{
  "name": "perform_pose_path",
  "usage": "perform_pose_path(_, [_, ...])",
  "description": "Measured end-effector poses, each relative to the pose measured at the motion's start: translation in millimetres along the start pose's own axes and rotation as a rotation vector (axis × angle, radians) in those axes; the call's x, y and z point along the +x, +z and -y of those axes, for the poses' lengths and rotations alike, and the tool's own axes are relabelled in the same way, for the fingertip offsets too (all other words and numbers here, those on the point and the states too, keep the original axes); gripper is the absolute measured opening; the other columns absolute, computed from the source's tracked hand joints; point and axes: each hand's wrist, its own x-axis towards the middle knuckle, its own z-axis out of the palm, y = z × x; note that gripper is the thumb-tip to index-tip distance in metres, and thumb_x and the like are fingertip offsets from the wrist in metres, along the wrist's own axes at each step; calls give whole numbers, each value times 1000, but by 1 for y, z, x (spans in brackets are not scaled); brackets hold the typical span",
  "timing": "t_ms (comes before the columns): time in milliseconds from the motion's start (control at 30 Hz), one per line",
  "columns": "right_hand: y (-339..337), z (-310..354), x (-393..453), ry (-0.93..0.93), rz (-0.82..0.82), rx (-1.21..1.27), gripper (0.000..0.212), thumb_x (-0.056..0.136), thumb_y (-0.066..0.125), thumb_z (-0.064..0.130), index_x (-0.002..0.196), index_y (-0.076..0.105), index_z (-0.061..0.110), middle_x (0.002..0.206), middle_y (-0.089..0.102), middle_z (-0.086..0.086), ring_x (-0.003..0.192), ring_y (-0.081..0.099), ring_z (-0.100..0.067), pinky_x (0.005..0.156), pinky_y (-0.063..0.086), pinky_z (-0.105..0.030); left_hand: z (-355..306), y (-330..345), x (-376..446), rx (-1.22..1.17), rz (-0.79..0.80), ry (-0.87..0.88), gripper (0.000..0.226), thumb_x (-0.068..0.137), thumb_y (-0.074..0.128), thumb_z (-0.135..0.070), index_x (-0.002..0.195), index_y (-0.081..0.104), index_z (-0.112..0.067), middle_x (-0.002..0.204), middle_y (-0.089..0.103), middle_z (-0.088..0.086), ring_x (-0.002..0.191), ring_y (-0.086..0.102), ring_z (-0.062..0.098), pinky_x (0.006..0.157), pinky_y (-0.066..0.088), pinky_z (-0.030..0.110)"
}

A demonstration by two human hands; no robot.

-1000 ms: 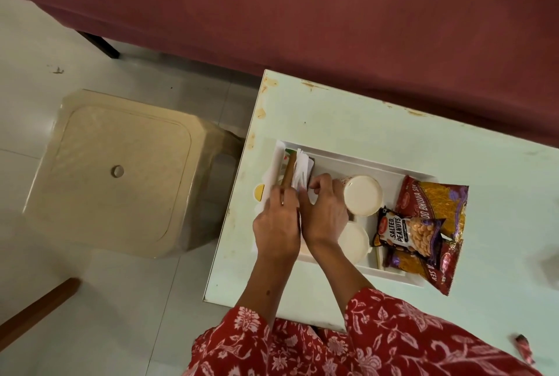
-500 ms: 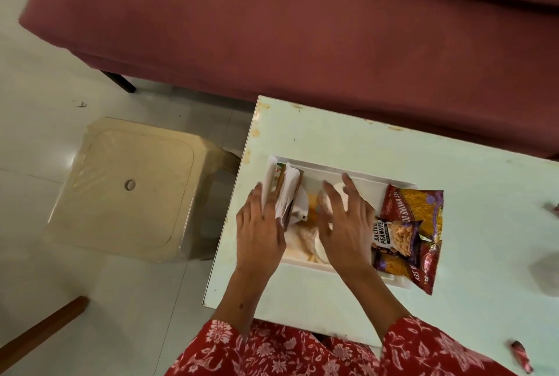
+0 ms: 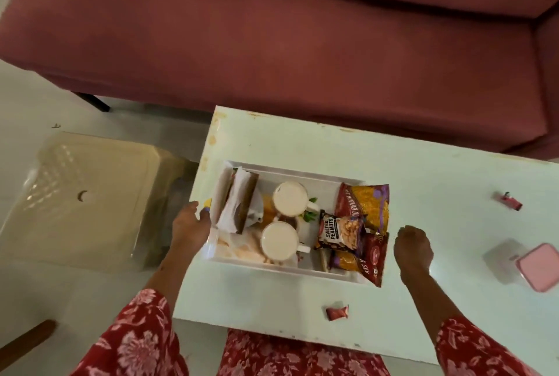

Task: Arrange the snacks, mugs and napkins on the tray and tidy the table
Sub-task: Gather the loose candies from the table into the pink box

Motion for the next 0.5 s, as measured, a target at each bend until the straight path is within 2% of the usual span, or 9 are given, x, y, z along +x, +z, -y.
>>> perform_pose_path(67, [4,-4,18,120,79,104,27,93,39,5,104,60,-10,92,63,-22,79,57,-33,73,38,-34,-1,3,9,-11,12,-32,43,93,47,-21,132,44,-3,137,48,19,126,45,34,108,34,39])
perform_pose_path(133, [12,-8,31,231,187,253,21,89,41,0,90,60,-8,73,53,-12,62,48,-22,64,37,-30,-2,8,20,-9,33,-47,44,94,47,-23,133,44,-5,138,47,19,125,46,35,107,37,42])
perform_pose_path(200, [21,-11,38,296,282,365,21,87,42,-3,72,55,3,71,49,-12,60,44,-20,60,36,-28,-2,11,31,-18,55,-85,43,93,47,-26,132,46,-8,137,48,17,124,47,35,106,39,45])
perform_pose_path(233, [21,-8,38,309,307,395,22,86,44,-4,70,53,7,72,48,-12,61,44,-20,59,36,-28,-3,10,34,-33,59,-102,42,92,49,-27,131,48,-10,136,49,16,123,48,34,106,39,45])
perform_pose_path(367, [27,-6,42,353,330,417,20,85,48,-2,70,54,11,72,53,-8,63,48,-20,60,38,-29,-2,15,43,7,79,-74,42,88,56,-22,128,51,-10,130,55,16,117,53,33,99,45,41])
perform_pose_path(500, [27,-8,43,364,351,440,19,87,49,1,72,57,11,76,57,-6,67,52,-20,62,41,-30,-2,21,41,67,126,-37,60,78,65,-6,133,44,-11,125,56,16,109,55,31,84,47,34])
